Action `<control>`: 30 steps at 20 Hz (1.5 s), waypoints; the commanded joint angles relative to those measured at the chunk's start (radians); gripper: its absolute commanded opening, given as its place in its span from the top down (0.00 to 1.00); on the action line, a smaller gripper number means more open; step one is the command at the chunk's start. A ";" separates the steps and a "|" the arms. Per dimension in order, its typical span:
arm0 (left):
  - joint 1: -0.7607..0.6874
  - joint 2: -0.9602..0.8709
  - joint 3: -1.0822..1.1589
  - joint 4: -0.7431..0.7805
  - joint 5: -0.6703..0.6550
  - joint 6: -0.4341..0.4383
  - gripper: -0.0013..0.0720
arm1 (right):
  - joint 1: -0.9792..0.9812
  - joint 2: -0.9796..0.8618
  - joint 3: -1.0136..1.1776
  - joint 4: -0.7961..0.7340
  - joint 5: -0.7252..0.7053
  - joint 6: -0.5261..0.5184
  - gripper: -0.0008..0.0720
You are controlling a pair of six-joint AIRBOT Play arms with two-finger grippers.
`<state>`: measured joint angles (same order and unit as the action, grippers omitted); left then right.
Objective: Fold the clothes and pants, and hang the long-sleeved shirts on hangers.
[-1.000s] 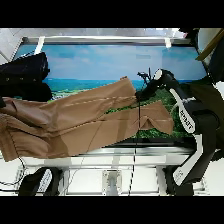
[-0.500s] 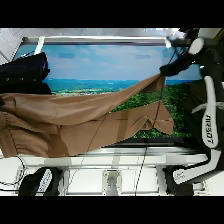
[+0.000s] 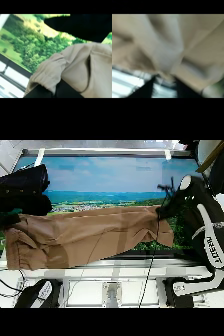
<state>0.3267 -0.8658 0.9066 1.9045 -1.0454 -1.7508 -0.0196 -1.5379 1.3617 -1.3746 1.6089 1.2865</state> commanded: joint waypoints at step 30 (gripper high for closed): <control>0.000 -0.069 -0.018 0.006 0.149 0.000 0.96 | -0.268 -0.367 0.183 0.477 -0.501 0.009 0.42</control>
<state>0.3267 -0.9348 0.8883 1.9129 -0.8970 -1.7519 -0.2893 -1.8999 1.5269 -0.9054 1.1149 1.3014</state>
